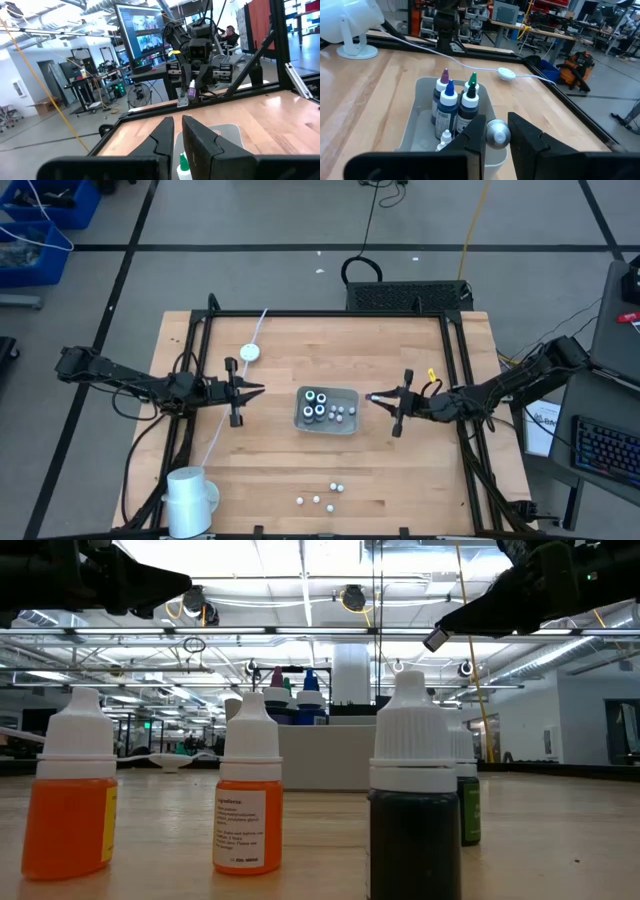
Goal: Pick & Place food coloring
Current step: Put the small purple food coloring bottle into the gray container
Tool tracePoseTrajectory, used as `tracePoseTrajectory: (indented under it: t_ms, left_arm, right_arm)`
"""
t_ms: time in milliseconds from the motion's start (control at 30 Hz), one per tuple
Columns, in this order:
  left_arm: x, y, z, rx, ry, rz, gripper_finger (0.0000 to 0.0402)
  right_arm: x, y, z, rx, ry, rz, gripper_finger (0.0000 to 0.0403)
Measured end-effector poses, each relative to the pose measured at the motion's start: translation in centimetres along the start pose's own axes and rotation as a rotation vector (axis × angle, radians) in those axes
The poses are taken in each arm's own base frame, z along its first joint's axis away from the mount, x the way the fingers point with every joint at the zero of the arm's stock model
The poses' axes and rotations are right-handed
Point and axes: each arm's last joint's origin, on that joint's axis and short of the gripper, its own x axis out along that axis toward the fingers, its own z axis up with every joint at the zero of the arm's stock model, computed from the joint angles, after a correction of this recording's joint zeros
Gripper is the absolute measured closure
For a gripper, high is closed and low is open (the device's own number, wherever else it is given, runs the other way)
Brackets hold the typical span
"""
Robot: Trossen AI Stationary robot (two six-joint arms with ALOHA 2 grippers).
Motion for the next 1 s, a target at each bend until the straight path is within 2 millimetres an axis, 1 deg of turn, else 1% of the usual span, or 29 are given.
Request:
tracePoseTrajectory:
  t_ms: [133,233,333,433,567,667,800,900,1000]
  left_arm:
    - [0.0,0.0,0.0,0.000,0.000,0.000,0.0355]
    - [0.0,0.0,0.0,-0.001,0.000,0.001,0.0355]
    - [0.0,0.0,0.0,0.000,0.000,0.001,0.0355]
    - [0.0,0.0,0.0,0.004,-0.001,0.001,0.0355]
    - [0.0,0.0,0.0,0.003,-0.001,0.001,0.0355]
    - [0.0,0.0,0.0,0.003,-0.001,0.001,0.0355]
    - [0.0,0.0,0.0,0.004,-0.002,0.001,0.0355]
    - [0.0,0.0,0.0,0.004,-0.001,0.002,0.0355]
    - [0.0,0.0,0.0,0.004,-0.001,0.001,0.0355]
  right_arm:
    - [0.2,-0.1,0.4,-0.006,0.006,-0.007,0.0353]
    - [0.6,0.0,1.9,-0.010,0.021,0.004,0.0353]
    - [1.6,0.3,3.6,-0.029,0.080,0.031,0.0353]
    - [3.3,0.7,5.5,-0.050,0.154,0.036,0.0353]
    - [6.0,1.1,6.6,-0.082,0.313,0.028,0.0353]
    - [8.1,1.2,6.9,-0.086,0.431,0.052,0.0353]
    - [10.8,1.5,6.6,-0.094,0.567,0.076,0.0353]
    - [12.3,1.7,6.5,-0.091,0.623,0.102,0.0353]
    - [13.3,1.9,5.8,-0.088,0.662,0.124,0.0353]
